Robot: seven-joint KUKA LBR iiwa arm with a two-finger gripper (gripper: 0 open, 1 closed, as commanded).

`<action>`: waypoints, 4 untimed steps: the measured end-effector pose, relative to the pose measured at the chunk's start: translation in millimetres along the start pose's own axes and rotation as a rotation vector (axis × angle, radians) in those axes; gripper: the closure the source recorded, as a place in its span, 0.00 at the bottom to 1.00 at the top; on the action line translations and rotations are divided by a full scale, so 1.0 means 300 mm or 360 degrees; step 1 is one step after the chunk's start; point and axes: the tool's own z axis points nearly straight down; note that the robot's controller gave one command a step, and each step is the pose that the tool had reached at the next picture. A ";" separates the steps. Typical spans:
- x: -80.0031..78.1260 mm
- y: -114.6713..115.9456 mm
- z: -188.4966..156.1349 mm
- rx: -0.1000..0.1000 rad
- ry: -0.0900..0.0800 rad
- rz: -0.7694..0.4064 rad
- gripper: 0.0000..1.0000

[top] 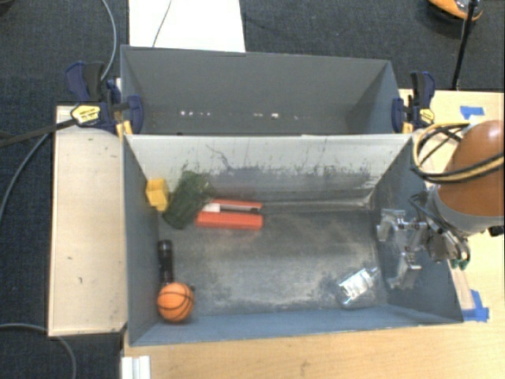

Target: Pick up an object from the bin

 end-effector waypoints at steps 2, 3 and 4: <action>0.008 -0.002 0.128 0.0005 -0.0020 0.0014 0.00; -0.006 -0.001 0.235 0.0001 -0.0007 -0.0019 0.00; 0.013 0.030 0.222 0.0006 -0.0020 -0.0161 0.00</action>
Offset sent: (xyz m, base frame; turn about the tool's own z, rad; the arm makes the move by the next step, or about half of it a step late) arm -0.0095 -0.0006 -0.0685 0.0185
